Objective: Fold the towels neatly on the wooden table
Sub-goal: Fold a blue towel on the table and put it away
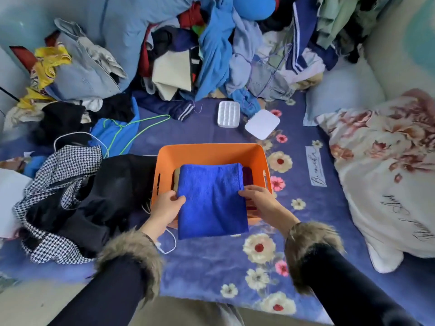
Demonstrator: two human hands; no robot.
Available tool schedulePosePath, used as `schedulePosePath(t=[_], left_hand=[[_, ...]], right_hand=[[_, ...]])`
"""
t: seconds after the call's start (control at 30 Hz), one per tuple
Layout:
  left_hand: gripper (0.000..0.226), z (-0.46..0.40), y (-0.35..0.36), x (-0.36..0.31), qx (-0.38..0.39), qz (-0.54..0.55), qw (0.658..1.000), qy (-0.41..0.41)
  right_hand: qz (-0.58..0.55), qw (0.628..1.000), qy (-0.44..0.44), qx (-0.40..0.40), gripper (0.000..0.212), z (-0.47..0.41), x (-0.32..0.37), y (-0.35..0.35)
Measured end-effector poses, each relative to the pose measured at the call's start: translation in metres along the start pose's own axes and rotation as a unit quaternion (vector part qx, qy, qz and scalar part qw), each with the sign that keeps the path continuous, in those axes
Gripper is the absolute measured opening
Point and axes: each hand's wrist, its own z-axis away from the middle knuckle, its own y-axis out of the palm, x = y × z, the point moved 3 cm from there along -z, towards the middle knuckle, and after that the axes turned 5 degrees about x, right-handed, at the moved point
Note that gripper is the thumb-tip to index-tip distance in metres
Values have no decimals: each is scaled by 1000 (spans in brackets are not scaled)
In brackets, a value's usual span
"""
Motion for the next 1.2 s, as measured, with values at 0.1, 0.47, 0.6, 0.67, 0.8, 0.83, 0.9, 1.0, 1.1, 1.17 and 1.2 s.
schedulePosePath(t=[0.1,0.47,0.6,0.67,0.8,0.83,0.9,1.0,1.1,1.17,1.2], left_hand=[[15,-57,3,-4,-42,-53,998,-14],[21,-188,15,48,-136,-219,965,-42],[42,-200,15,52,-120,-237,964,-23],[66,-193,22,54,-87,-326,940,42],[111,-189,41,62,67,-553,818,144],[121,-195,42,62,78,-587,792,147],[134,-214,42,66,75,-638,753,143],[138,-236,43,76,71,-669,729,128],[138,-245,47,88,62,-661,737,128],[138,-248,49,93,50,-659,739,134],[138,-248,50,93,48,-663,736,129]], right_hand=[[4,1000,26,-8,10,-69,8,9],[1,992,120,-28,16,-215,-37,44],[164,980,87,-78,30,-237,-47,46],[331,935,-5,-132,37,-234,-52,45],[616,736,-268,-76,77,-224,-73,59],[675,684,-273,-39,94,-227,-78,60],[732,635,-246,11,116,-240,-81,57],[754,617,-221,30,120,-263,-78,50],[764,606,-216,43,115,-277,-85,50],[764,604,-222,45,113,-280,-89,51],[765,601,-225,49,112,-281,-90,52]])
